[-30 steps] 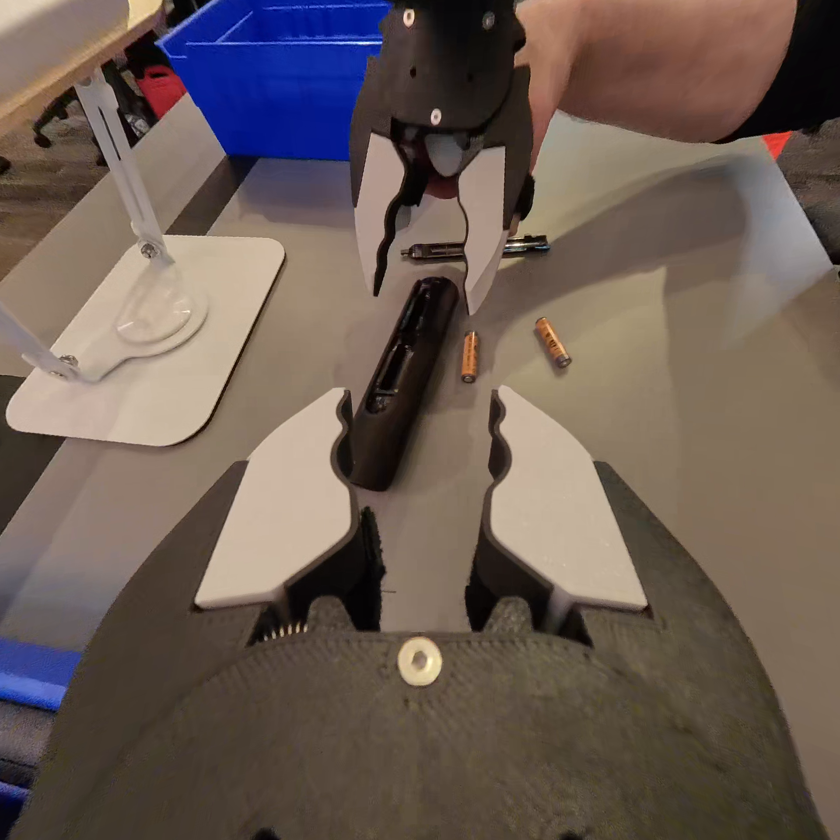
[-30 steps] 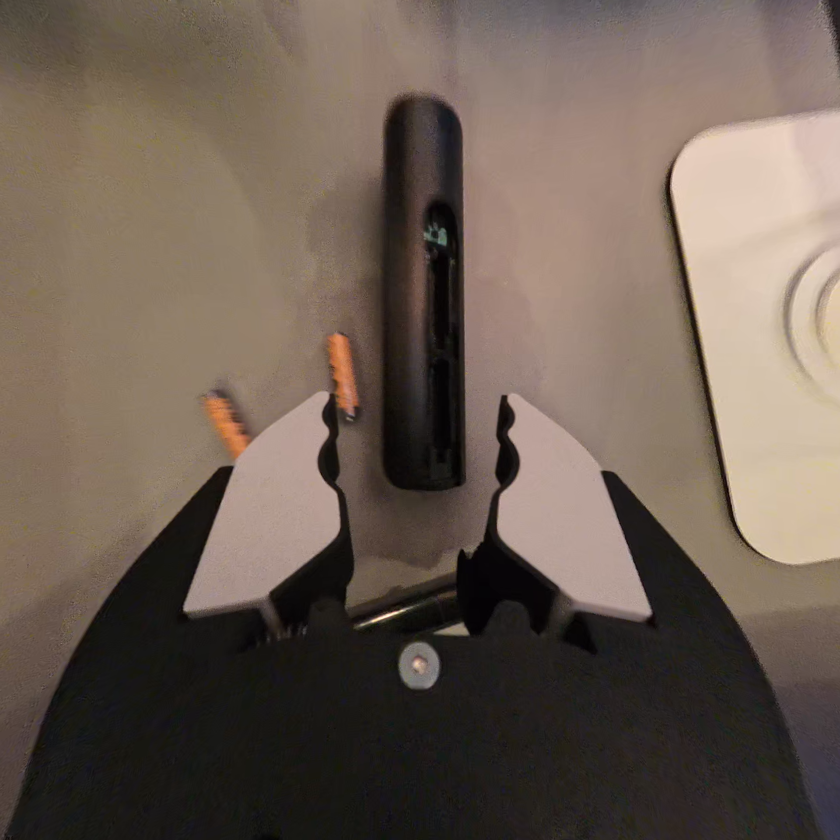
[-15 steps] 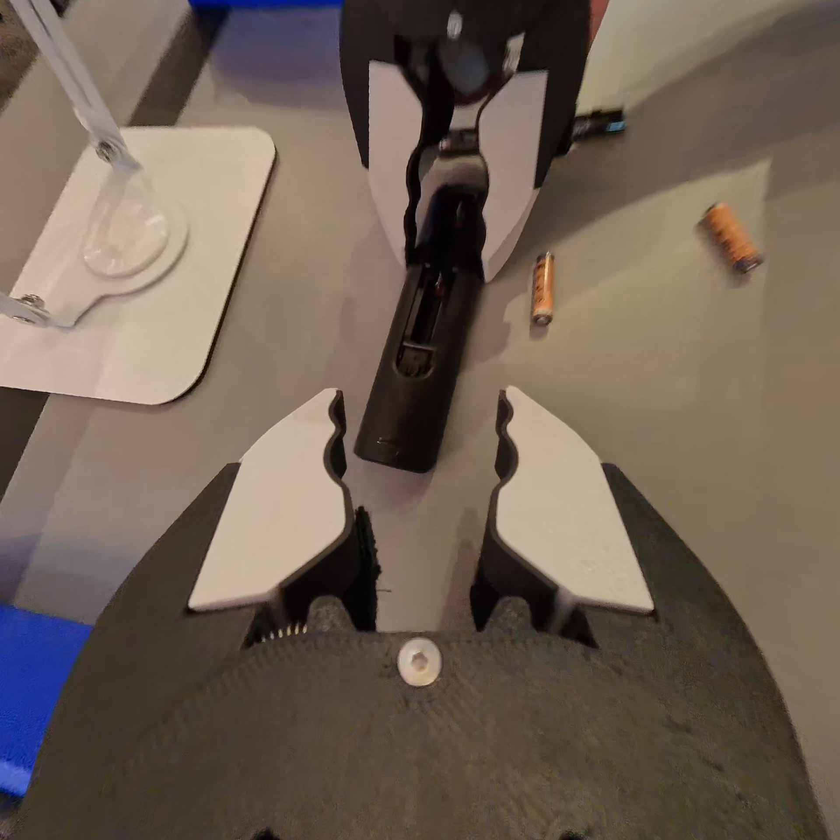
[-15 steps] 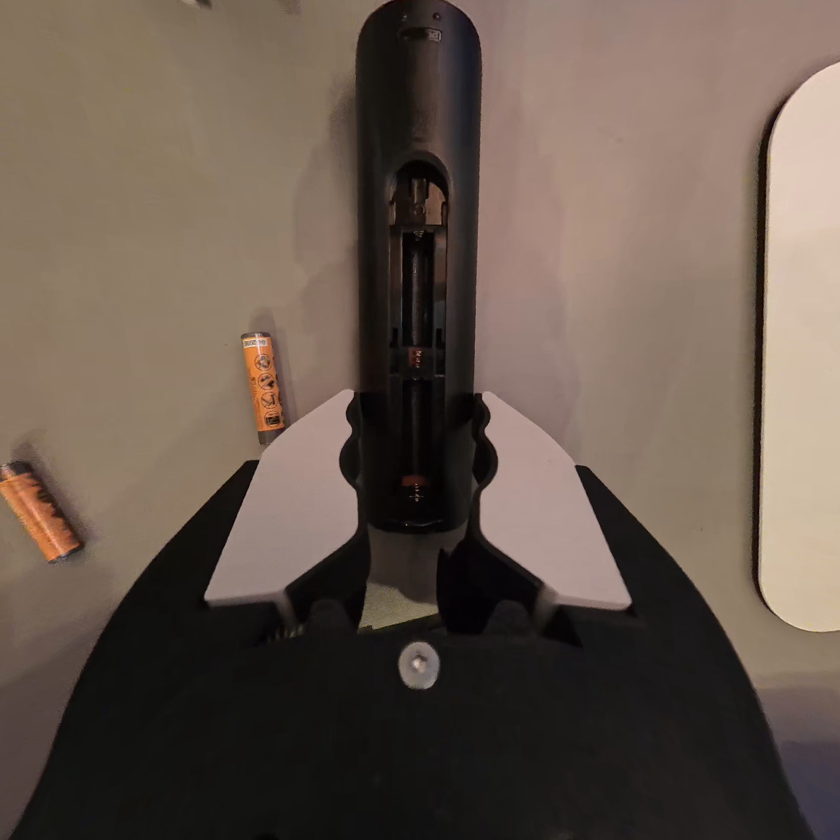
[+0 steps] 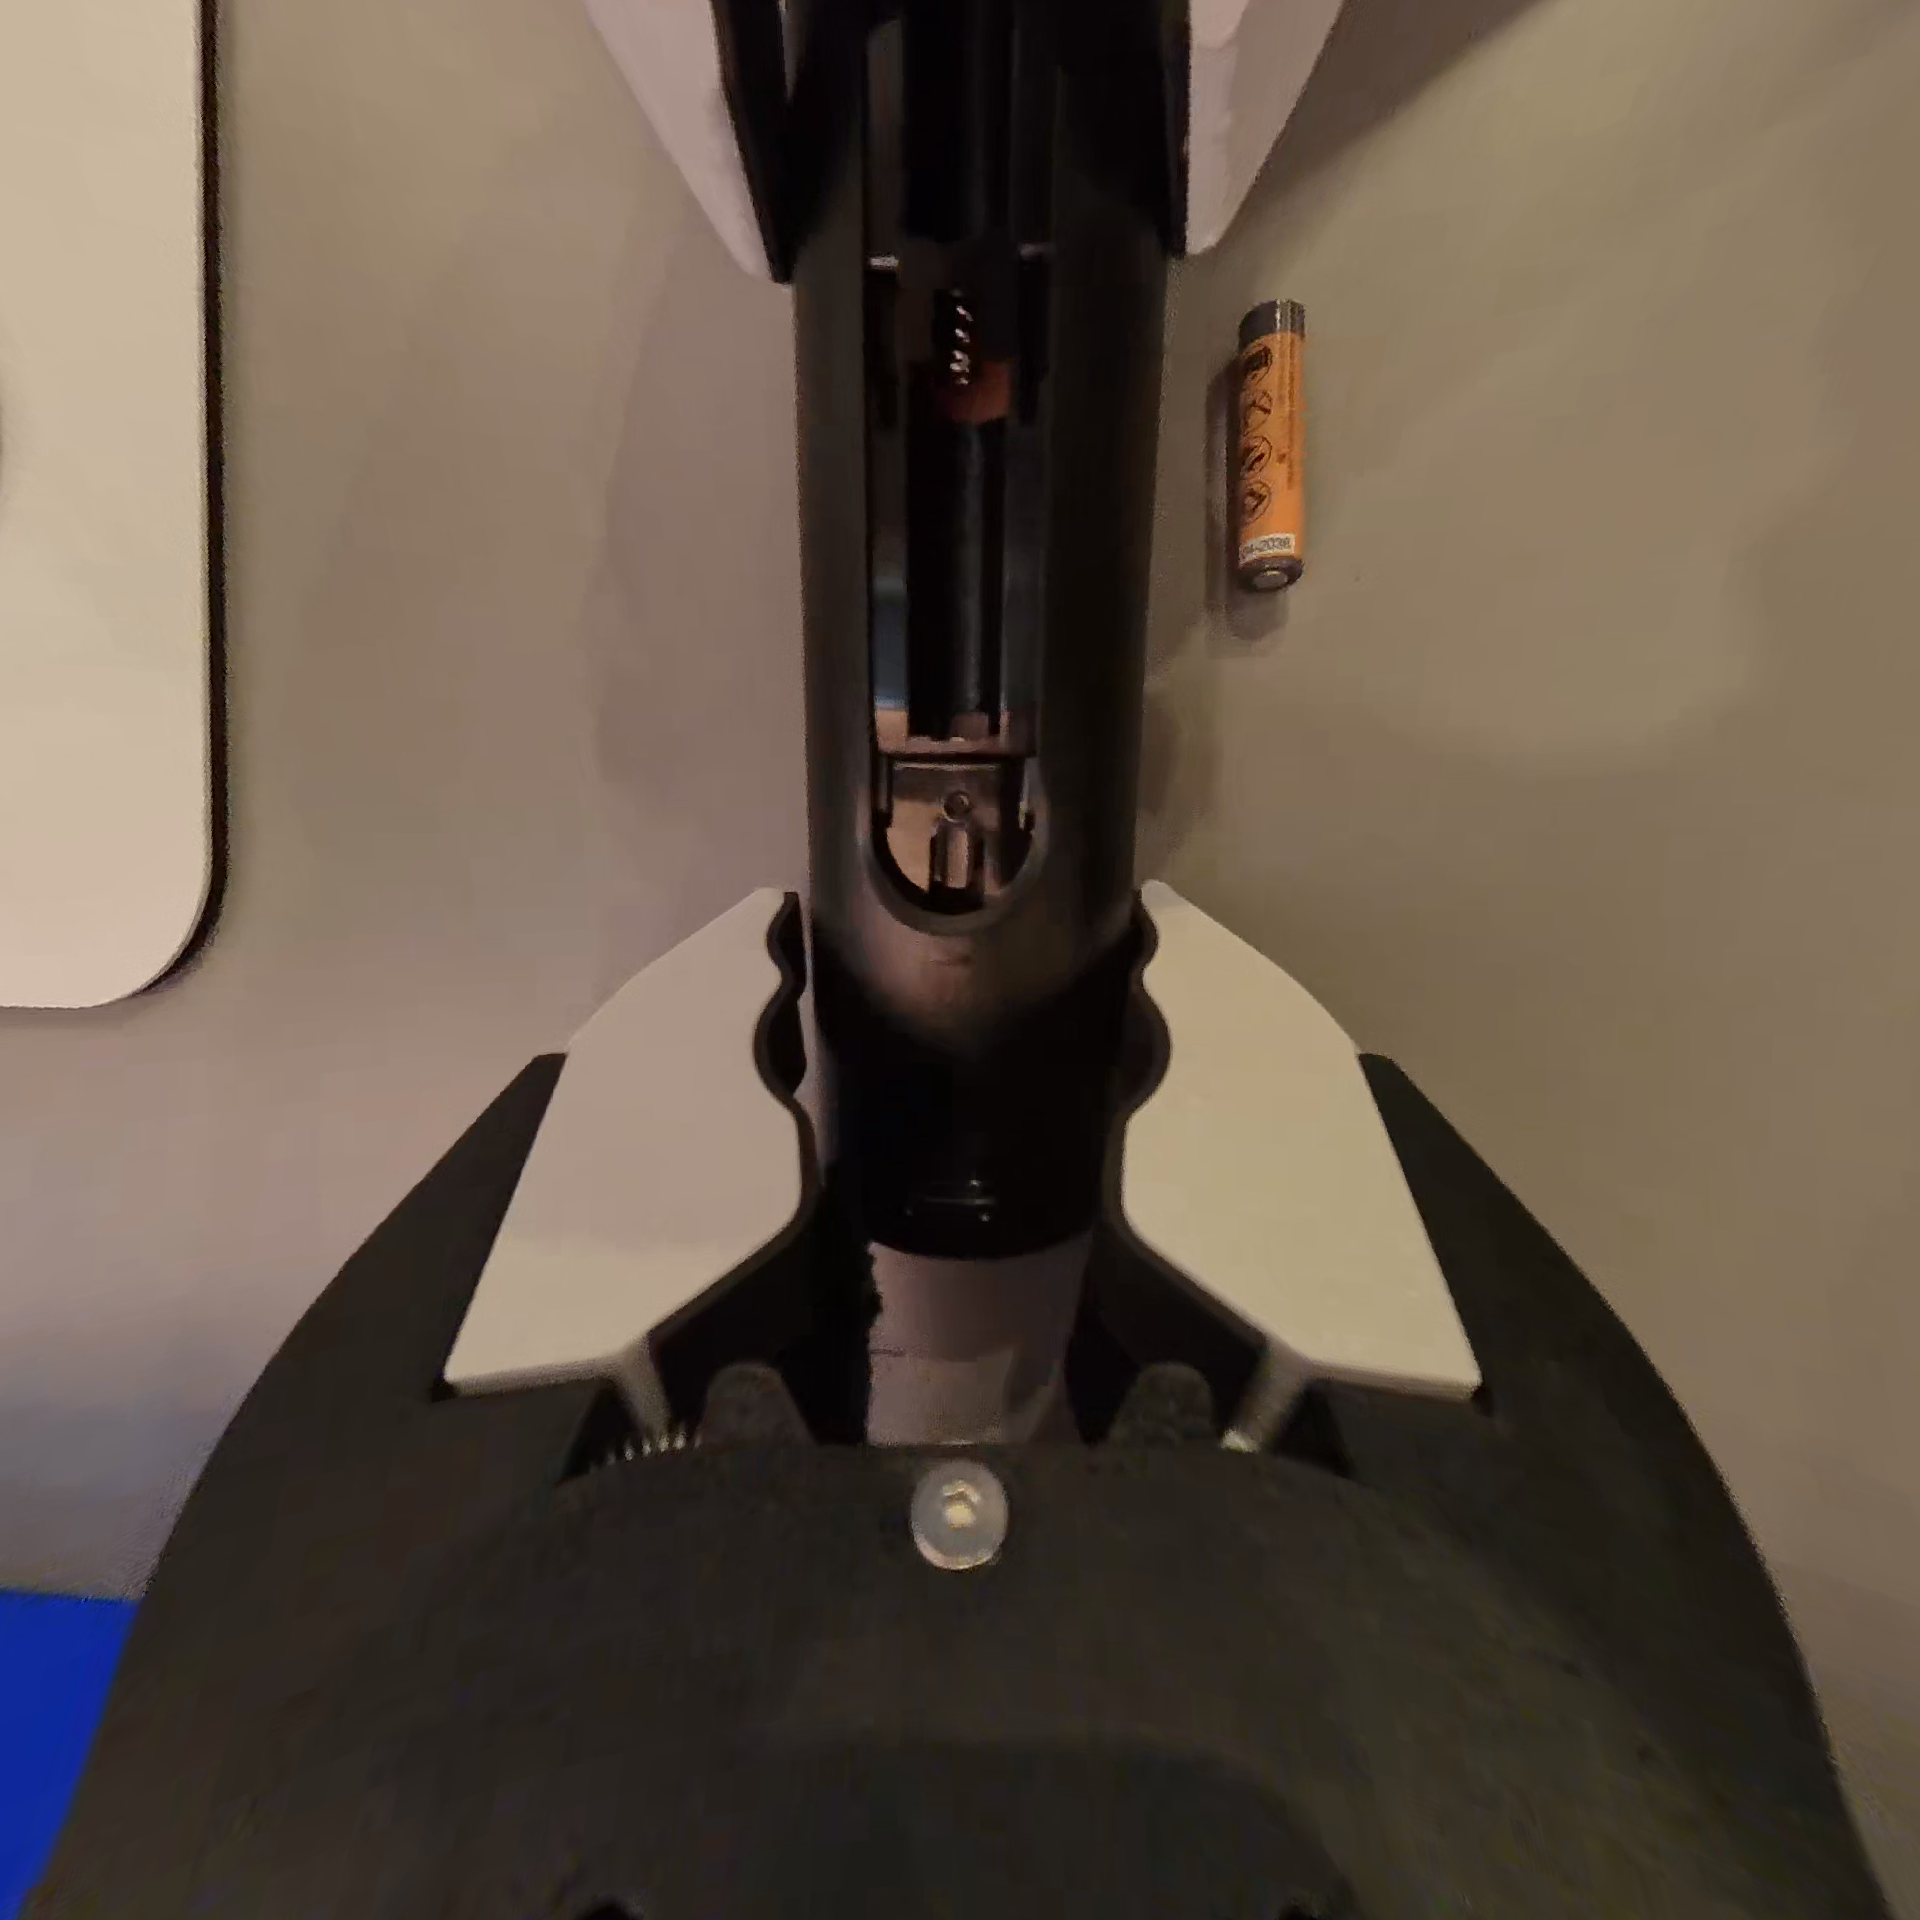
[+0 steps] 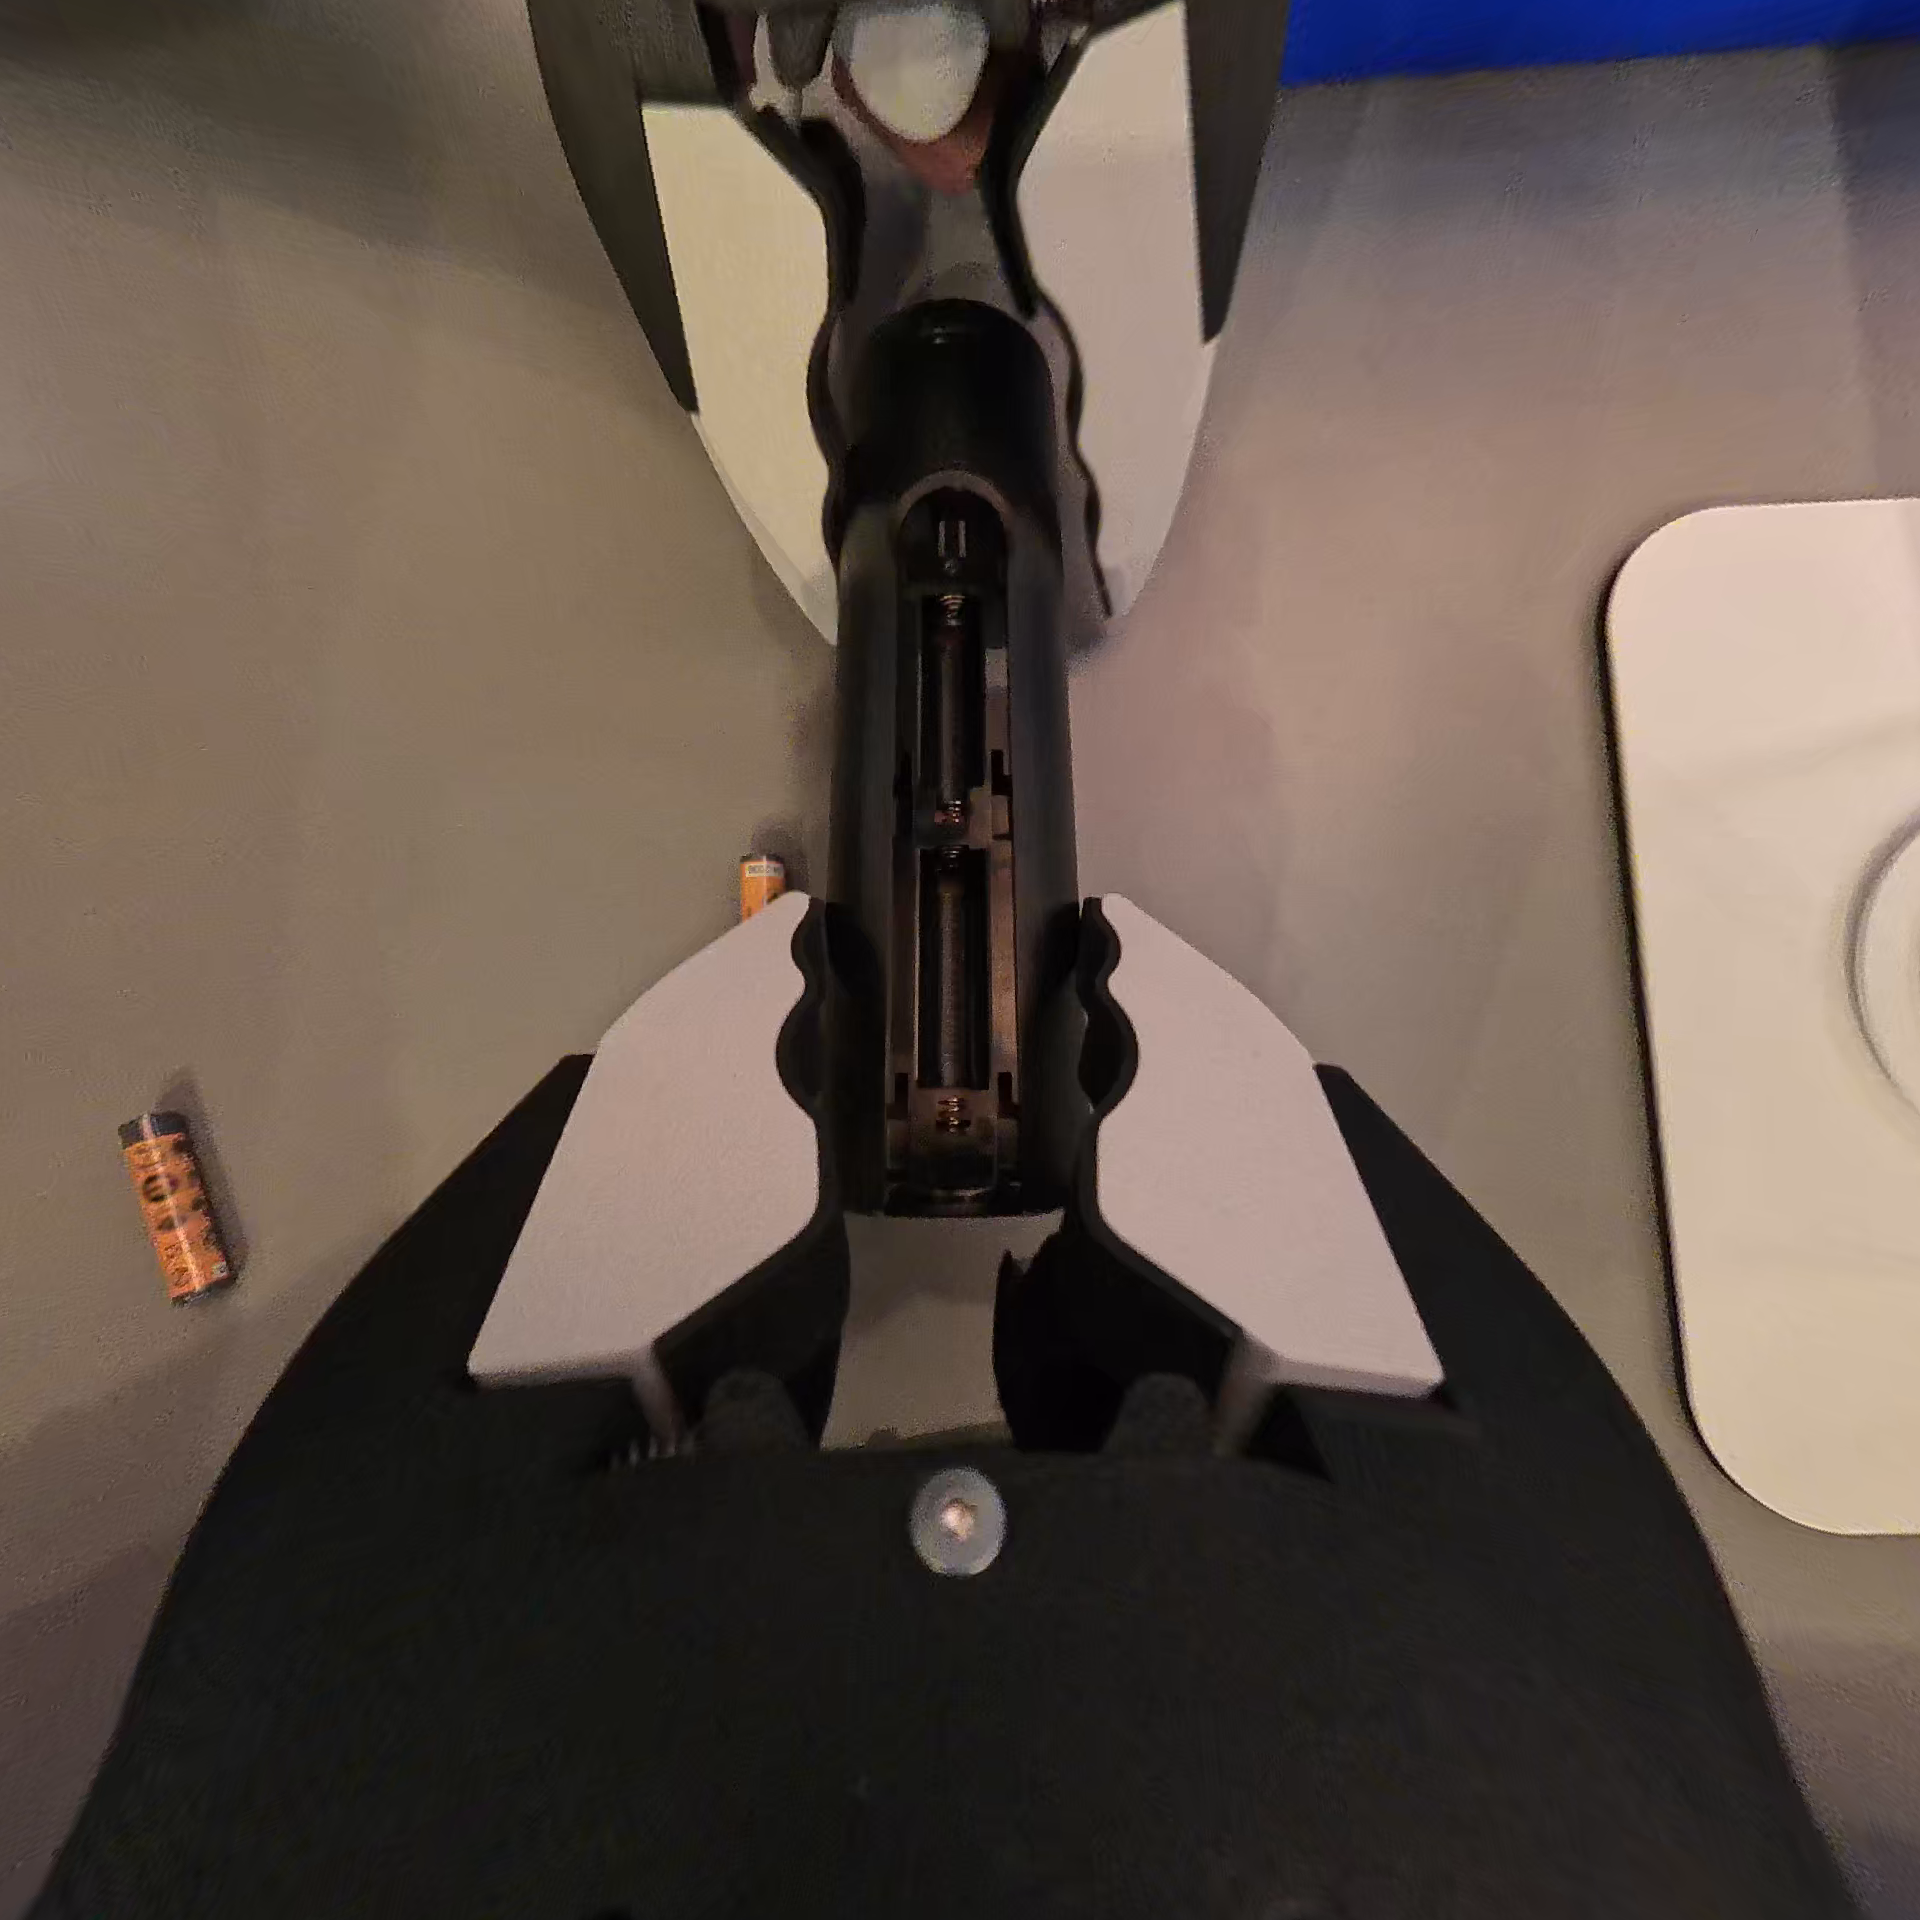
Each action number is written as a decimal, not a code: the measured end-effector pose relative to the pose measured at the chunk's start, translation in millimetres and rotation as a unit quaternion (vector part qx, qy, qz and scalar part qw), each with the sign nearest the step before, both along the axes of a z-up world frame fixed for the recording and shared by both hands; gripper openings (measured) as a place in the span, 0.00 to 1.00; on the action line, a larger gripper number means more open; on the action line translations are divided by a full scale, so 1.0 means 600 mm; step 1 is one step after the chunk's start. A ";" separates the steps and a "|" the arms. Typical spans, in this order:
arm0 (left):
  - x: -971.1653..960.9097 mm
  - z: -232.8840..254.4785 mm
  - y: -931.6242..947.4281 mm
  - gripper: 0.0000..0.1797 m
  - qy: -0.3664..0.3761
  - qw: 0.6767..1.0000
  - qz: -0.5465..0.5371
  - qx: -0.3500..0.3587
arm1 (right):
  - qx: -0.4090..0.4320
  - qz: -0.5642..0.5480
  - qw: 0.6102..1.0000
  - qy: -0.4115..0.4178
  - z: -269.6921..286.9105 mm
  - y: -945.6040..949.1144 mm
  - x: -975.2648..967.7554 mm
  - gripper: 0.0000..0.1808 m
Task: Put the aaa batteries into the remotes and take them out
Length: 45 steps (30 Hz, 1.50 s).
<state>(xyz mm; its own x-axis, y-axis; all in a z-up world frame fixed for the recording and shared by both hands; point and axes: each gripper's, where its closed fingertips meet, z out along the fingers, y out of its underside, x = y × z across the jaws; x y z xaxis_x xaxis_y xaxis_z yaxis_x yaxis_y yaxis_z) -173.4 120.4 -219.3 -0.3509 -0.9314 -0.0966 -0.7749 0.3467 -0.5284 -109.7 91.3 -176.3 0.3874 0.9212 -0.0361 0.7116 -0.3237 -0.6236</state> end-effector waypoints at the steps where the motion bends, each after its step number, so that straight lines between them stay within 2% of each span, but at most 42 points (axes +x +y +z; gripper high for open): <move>1: 0.000 0.000 -0.003 0.31 0.000 1.000 -0.002 -0.005 | 0.006 -0.001 1.000 0.002 0.004 0.001 0.001 0.25; 8: 0.002 0.005 -0.007 0.30 -0.003 1.000 -0.005 0.002 | 0.027 0.000 1.000 -0.009 0.014 -0.002 0.006 0.26; 11: -0.004 0.012 0.003 0.30 -0.012 1.000 0.018 0.001 | 0.070 -0.050 0.996 -0.002 0.053 0.011 0.026 0.37; 12: -0.009 0.011 0.006 0.30 -0.012 1.000 0.024 0.002 | 0.081 -0.061 0.995 -0.004 0.068 0.004 0.037 0.37; 16: -0.019 0.020 0.005 0.30 -0.039 0.998 0.046 -0.021 | 0.058 -0.012 0.998 -0.023 0.079 -0.113 0.049 0.30; 19: -0.020 0.023 0.005 0.30 -0.051 0.997 0.057 -0.020 | -0.003 0.048 0.999 -0.014 0.043 -0.232 0.018 0.26; 21: -0.017 0.023 0.000 0.30 -0.052 0.997 0.057 -0.022 | -0.031 0.076 0.996 -0.042 0.008 -0.295 0.000 0.25; 28: -0.014 0.019 -0.024 0.30 -0.039 0.998 0.054 -0.019 | -0.050 0.112 0.988 -0.098 -0.061 -0.367 -0.034 0.18; 32: -0.015 0.019 -0.034 0.30 -0.039 0.998 0.053 -0.022 | -0.039 0.111 0.986 -0.119 -0.072 -0.358 -0.039 0.06; 34: -0.015 0.022 -0.037 0.30 -0.042 0.998 0.052 -0.020 | -0.038 0.118 0.985 -0.124 -0.072 -0.357 -0.038 0.06; 38: -0.015 0.028 -0.036 0.30 -0.046 0.998 0.051 -0.015 | -0.046 0.105 0.990 -0.077 -0.063 -0.345 -0.041 0.05; 41: -0.016 0.029 -0.035 0.30 -0.045 0.998 0.052 -0.010 | -0.027 0.069 0.997 0.017 -0.017 -0.305 -0.048 0.06; 45: -0.014 0.028 -0.035 0.30 -0.037 0.998 0.052 0.006 | 0.048 -0.009 0.987 0.154 0.080 -0.207 -0.047 0.06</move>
<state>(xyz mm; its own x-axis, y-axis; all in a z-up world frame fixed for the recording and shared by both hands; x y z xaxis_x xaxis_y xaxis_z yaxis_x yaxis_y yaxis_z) -181.8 99.5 -202.3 -0.2429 -0.9614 -0.1295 -0.7657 0.2719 -0.5828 -137.7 -32.9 -128.4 0.3884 0.9189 -0.0684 0.4784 -0.2646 -0.8373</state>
